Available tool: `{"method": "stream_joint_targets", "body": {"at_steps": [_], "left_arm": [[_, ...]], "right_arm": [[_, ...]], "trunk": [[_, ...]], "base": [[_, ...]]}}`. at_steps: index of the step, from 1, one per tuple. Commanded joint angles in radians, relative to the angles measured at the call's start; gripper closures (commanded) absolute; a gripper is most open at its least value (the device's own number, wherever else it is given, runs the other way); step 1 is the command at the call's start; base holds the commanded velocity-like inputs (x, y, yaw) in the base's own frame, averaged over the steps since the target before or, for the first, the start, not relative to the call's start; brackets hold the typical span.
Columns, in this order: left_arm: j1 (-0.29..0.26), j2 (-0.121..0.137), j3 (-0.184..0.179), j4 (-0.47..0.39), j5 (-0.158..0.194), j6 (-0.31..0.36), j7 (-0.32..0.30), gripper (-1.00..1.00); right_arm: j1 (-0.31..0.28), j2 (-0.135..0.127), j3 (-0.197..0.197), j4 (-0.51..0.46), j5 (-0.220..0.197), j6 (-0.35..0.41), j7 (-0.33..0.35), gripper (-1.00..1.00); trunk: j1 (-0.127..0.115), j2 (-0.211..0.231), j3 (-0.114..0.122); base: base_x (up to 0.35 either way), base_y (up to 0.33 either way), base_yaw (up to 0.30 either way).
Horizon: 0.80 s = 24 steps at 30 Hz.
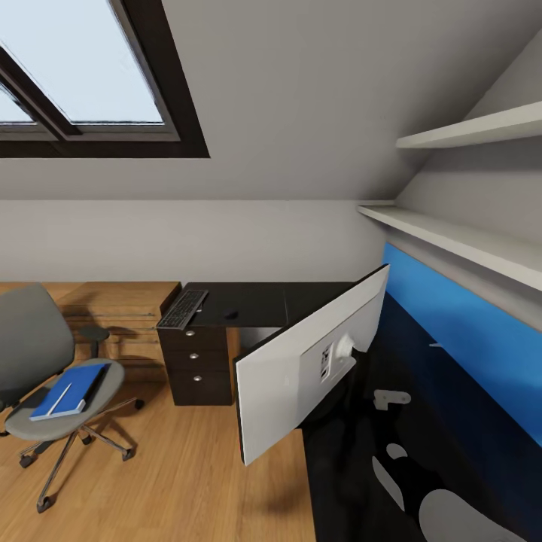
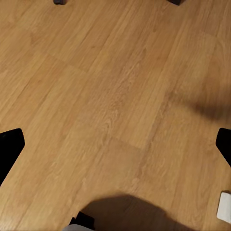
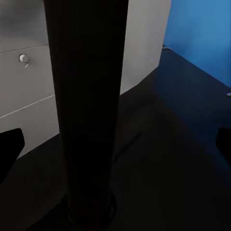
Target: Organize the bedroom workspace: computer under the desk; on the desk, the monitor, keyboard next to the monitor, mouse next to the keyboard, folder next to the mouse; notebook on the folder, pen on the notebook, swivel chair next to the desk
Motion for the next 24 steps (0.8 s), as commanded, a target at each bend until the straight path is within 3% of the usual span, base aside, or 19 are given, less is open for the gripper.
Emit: {"method": "stream_joint_targets", "body": {"at_steps": [1,13,24], "left_arm": [[-0.001,0.0,0.001,0.001,0.007,-0.002,-0.007,-1.0],[-0.001,0.0,0.001,0.001,0.007,-0.002,-0.007,-1.0],[-0.001,0.0,0.001,0.001,0.007,-0.002,-0.007,-1.0]], "right_arm": [[-0.001,-0.001,0.009,0.0,-0.01,-0.004,-0.004,-1.0],[-0.001,-0.001,0.009,-0.001,-0.01,-0.004,-0.004,-1.0],[-0.001,-0.001,0.01,-0.001,-0.01,-0.004,-0.004,-1.0]], "trunk": [[0.001,-0.002,-0.002],[0.001,-0.002,-0.002],[0.001,-0.002,-0.002]], "base": [[0.0,0.0,0.0],[0.001,0.0,0.0],[0.088,0.0,0.0]]}}
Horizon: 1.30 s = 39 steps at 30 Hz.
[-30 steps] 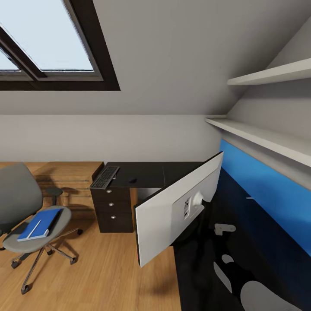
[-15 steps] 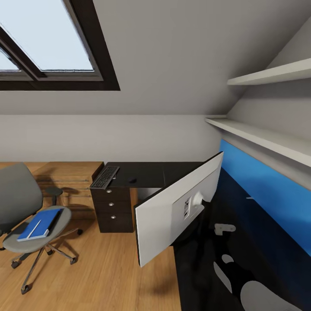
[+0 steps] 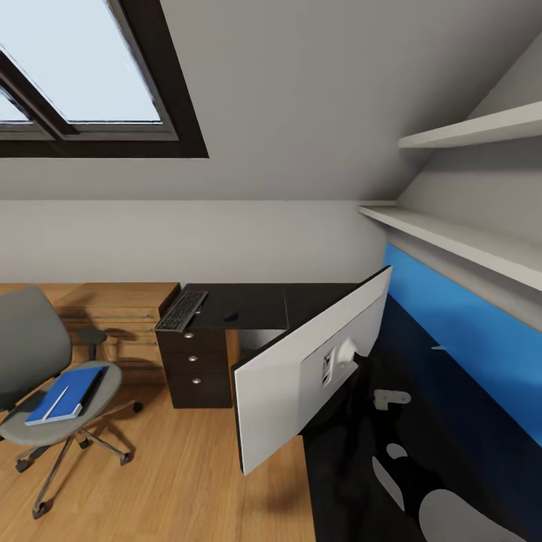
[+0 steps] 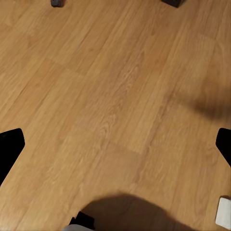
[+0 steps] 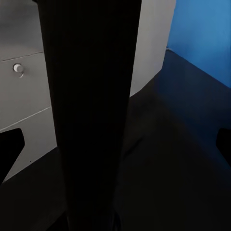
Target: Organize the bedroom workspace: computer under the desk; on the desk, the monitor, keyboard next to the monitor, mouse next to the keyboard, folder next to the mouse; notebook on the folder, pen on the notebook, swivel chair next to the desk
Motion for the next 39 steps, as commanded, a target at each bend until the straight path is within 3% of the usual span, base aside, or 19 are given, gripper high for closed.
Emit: {"method": "stream_joint_targets", "body": {"at_steps": [1,21,28,39], "left_arm": [[-0.001,0.0,0.001,0.001,0.007,-0.002,-0.007,-1.0],[-0.001,0.0,0.0,0.001,0.006,-0.002,-0.007,-1.0],[-0.001,0.0,0.0,0.001,0.005,-0.002,-0.007,-1.0],[-0.001,0.0,0.0,0.001,0.005,-0.002,-0.007,-1.0]], "right_arm": [[-0.001,-0.001,0.009,0.0,-0.01,-0.003,-0.004,-1.0],[-0.001,0.0,0.011,0.001,-0.009,-0.004,-0.001,-1.0],[-0.001,-0.001,0.01,-0.001,-0.008,-0.007,0.061,-1.0],[-0.001,-0.001,0.004,-0.001,-0.008,-0.01,0.081,-1.0]], "trunk": [[0.001,-0.002,-0.002],[0.001,-0.002,-0.002],[0.001,-0.002,-0.002],[0.001,-0.002,-0.002]], "base": [[0.011,0.0,0.0],[0.001,0.0,0.0],[0.0,0.0,0.0],[0.0,0.0,0.0]]}}
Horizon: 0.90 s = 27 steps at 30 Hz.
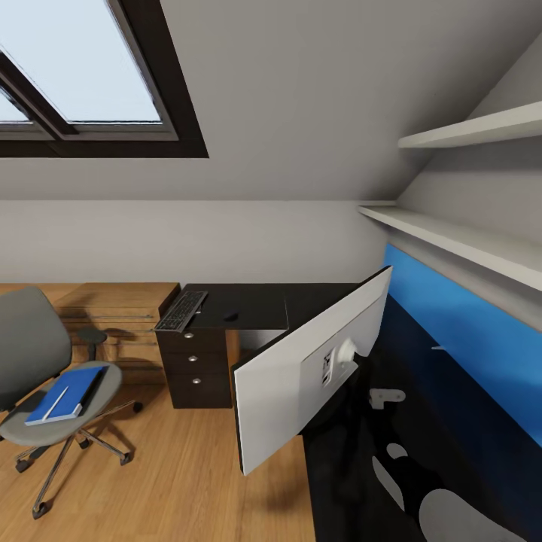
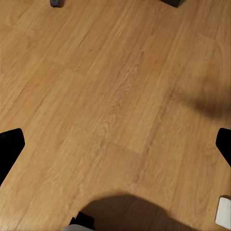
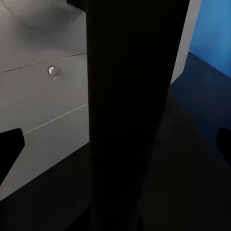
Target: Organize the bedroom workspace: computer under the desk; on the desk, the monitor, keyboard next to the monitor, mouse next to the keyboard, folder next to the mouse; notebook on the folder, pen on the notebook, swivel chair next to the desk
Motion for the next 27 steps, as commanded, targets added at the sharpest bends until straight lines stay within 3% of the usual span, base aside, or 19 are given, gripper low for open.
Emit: {"method": "stream_joint_targets", "body": {"at_steps": [1,27], "left_arm": [[-0.001,0.0,0.001,0.001,0.007,-0.002,-0.007,-1.0],[-0.001,0.0,-0.001,0.001,0.006,-0.004,-0.008,-1.0]], "right_arm": [[-0.001,-0.001,0.008,0.001,-0.01,-0.003,-0.004,-1.0],[-0.001,-0.001,0.009,0.003,-0.01,-0.003,-0.003,-1.0]], "trunk": [[0.001,-0.002,-0.002],[0.001,-0.002,-0.002]], "base": [[0.0,0.0,0.0],[0.039,0.0,0.0]]}}
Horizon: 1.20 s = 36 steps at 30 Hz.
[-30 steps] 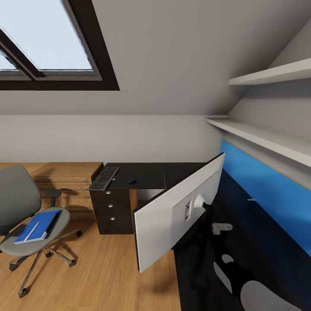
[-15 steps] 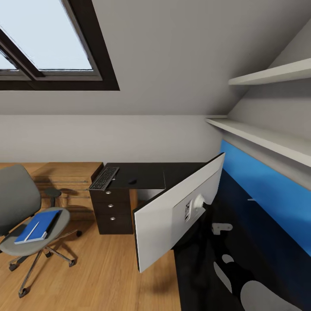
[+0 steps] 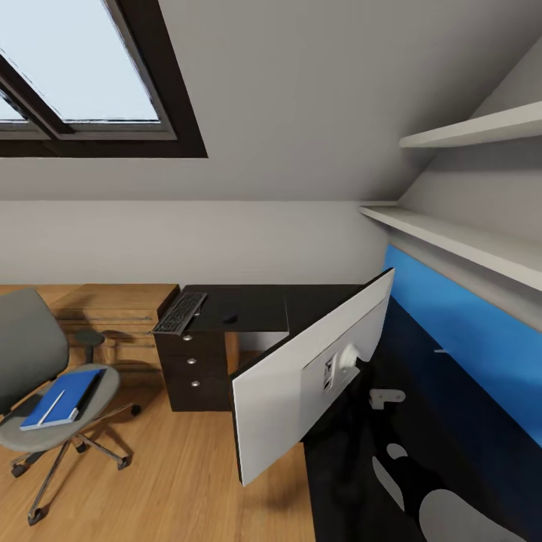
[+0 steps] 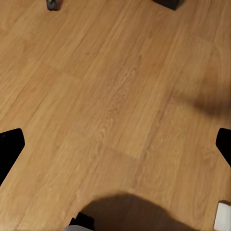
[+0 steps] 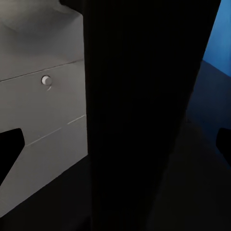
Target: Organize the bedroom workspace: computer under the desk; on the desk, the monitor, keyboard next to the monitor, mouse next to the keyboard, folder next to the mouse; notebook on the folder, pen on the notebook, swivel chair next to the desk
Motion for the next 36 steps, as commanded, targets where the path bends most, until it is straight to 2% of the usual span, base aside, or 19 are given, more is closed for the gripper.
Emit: {"method": "stream_joint_targets", "body": {"at_steps": [1,36], "left_arm": [[-0.001,0.0,0.001,0.001,0.007,-0.002,-0.007,-1.0],[-0.001,0.0,0.001,0.001,0.007,-0.002,-0.007,-1.0]], "right_arm": [[-0.001,-0.001,0.008,0.0,-0.01,-0.003,-0.004,-1.0],[-0.001,-0.004,0.004,-0.003,-0.011,-0.009,-0.004,-1.0]], "trunk": [[0.001,-0.002,-0.002],[0.001,-0.002,-0.002]], "base": [[0.022,0.0,0.0],[0.002,0.0,0.0]]}}
